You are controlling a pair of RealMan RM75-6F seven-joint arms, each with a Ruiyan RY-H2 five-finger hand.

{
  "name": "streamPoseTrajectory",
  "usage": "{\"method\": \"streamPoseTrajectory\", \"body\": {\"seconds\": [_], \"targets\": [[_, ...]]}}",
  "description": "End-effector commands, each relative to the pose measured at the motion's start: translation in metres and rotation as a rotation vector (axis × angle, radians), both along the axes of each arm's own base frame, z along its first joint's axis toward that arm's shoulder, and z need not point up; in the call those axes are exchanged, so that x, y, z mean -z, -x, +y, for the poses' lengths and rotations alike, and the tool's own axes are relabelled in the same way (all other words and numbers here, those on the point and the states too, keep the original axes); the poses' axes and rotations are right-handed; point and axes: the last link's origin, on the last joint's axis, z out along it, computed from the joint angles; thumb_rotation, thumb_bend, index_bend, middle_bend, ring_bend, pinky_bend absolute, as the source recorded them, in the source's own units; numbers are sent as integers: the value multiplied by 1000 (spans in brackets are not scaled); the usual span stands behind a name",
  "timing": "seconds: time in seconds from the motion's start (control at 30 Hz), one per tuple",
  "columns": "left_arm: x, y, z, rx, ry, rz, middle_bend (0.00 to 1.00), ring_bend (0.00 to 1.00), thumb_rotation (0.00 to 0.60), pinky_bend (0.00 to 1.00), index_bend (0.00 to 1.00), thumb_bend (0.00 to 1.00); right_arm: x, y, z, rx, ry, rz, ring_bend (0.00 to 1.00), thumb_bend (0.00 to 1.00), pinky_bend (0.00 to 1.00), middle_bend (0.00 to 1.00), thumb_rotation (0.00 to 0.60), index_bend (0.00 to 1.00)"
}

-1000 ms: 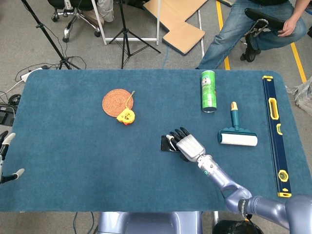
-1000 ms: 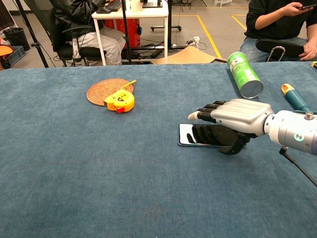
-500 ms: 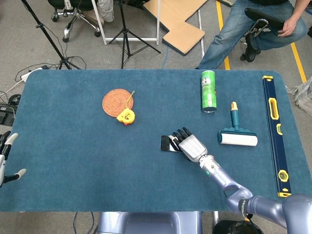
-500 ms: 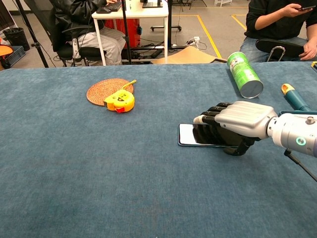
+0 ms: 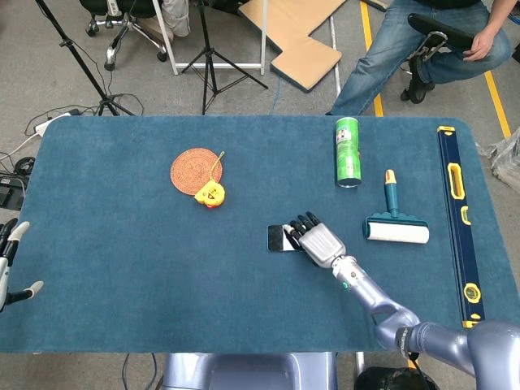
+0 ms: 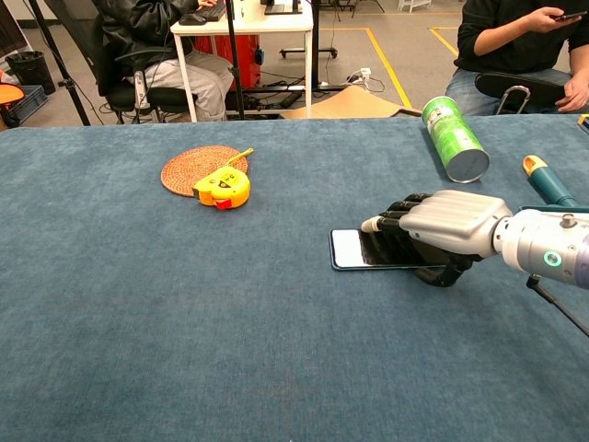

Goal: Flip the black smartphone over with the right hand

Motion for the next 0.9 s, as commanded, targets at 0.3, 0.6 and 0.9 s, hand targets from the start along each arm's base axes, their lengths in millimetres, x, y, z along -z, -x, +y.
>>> {"method": "streamPoseTrajectory", "body": {"seconds": [0.3,0.6,0.9], "targets": [[0,0,0,-1,2,-2,0,0,600,0,0,0,0,-3,-1,9,7,-44,242,660,298,322,600,290],[0,-1,-1,3,3,-5,0,0,600,0,0,0,-9,-9,20,41,-81,-183,287,850,337,364,600,346],[-1,-3,-2,7,8,-8,0,0,600,0,0,0,-23,-19,28,250,-189,-353,320,877,371,380,600,350]]}}
